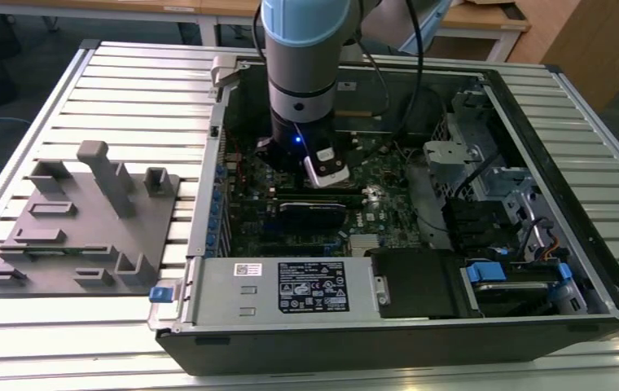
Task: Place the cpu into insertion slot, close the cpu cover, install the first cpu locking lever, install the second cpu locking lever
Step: 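Install the second cpu locking lever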
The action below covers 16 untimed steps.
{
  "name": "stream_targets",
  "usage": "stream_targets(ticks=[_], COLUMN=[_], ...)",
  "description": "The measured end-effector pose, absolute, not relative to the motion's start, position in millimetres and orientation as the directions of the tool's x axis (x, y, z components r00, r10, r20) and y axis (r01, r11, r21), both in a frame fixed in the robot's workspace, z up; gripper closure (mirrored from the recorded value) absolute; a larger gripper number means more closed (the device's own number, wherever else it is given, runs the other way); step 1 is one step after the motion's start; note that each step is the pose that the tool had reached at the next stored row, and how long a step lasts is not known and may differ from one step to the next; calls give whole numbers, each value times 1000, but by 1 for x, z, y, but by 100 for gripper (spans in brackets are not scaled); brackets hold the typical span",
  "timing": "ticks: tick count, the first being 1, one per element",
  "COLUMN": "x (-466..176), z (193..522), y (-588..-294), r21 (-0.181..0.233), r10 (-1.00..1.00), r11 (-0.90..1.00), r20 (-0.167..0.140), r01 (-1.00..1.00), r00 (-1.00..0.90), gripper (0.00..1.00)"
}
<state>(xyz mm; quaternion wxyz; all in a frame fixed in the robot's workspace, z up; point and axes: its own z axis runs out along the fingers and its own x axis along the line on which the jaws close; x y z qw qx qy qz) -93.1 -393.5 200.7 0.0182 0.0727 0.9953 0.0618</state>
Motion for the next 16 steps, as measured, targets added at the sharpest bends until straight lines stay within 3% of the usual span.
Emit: stream_targets(ticks=[9, 16], x=[-93, -94], z=[196, 194], y=[-393, -394], r21=[155, 155], r10=[148, 148], r11=[978, 978], r20=[-23, -23], r01=[142, 142], r00=[-989, -989], gripper=[90, 90])
